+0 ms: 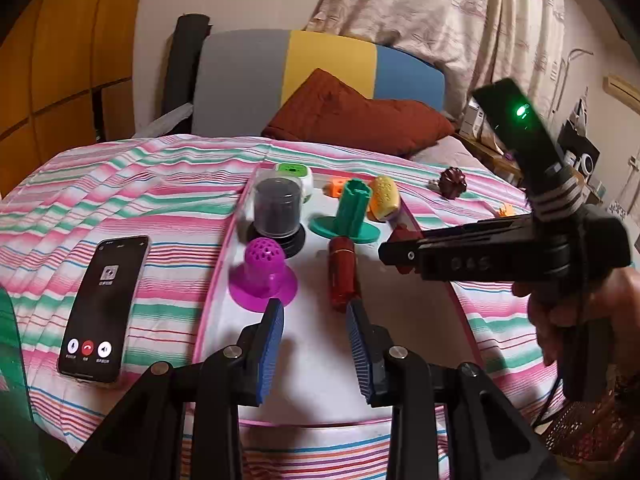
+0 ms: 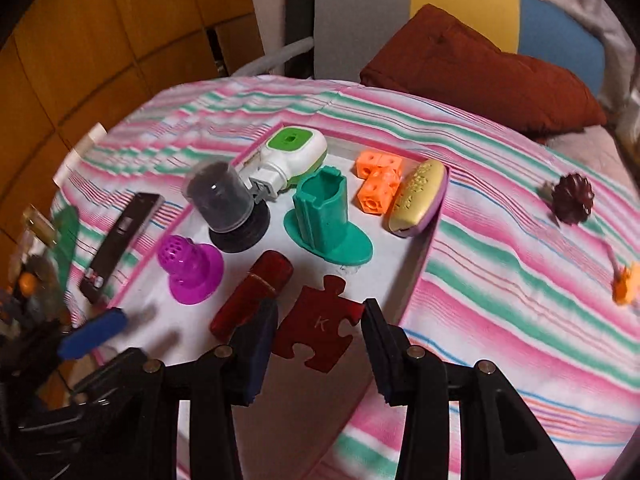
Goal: Organize rigid objects
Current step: 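Carry the red puzzle piece into the tray and open right tool, then grasp the yellow-orange toy with right tool and lift it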
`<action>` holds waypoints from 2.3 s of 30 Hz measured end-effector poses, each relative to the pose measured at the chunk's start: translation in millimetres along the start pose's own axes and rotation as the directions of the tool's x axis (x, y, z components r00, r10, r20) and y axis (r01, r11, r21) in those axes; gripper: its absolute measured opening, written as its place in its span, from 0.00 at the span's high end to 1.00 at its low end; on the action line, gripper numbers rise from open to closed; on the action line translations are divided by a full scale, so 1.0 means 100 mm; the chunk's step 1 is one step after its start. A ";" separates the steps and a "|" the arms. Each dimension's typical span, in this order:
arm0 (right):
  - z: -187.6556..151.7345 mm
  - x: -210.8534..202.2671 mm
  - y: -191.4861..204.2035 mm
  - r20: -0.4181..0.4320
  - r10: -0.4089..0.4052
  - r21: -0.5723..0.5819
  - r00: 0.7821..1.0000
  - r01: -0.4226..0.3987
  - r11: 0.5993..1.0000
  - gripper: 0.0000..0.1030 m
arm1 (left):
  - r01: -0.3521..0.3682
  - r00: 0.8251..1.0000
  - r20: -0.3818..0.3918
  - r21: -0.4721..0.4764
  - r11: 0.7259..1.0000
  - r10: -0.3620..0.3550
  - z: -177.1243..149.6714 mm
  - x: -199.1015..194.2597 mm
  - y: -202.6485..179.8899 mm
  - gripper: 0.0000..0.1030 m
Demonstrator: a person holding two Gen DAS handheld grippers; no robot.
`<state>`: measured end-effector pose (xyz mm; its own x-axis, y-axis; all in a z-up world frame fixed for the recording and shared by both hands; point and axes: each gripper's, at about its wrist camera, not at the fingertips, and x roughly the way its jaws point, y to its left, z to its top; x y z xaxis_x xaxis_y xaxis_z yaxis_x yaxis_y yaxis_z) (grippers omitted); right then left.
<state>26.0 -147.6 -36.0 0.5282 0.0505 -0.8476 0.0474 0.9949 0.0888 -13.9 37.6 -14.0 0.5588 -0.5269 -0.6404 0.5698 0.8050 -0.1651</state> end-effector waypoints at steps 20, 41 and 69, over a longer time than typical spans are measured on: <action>0.01 -0.25 -0.07 0.124 -0.011 0.027 0.992 0.007 1.000 0.42 | 0.004 1.000 -0.011 -0.012 1.000 -0.004 -0.05 0.00 0.05 0.69; -0.47 -0.41 -1.44 0.024 -0.141 0.337 0.990 0.125 0.933 0.42 | 0.107 0.994 -0.025 0.117 0.987 -0.104 -0.07 -0.07 -0.41 0.69; -0.42 -0.42 -3.90 0.100 -0.237 0.713 0.966 0.096 0.694 0.42 | 0.179 0.977 -0.152 0.179 0.968 -0.152 0.33 0.30 -1.38 0.69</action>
<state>-50.4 -533.9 -57.2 0.5840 -0.1957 -0.7879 0.6886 0.6333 0.3531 -56.0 -98.3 14.5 0.3673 -0.5954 -0.7145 0.7589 0.6360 -0.1399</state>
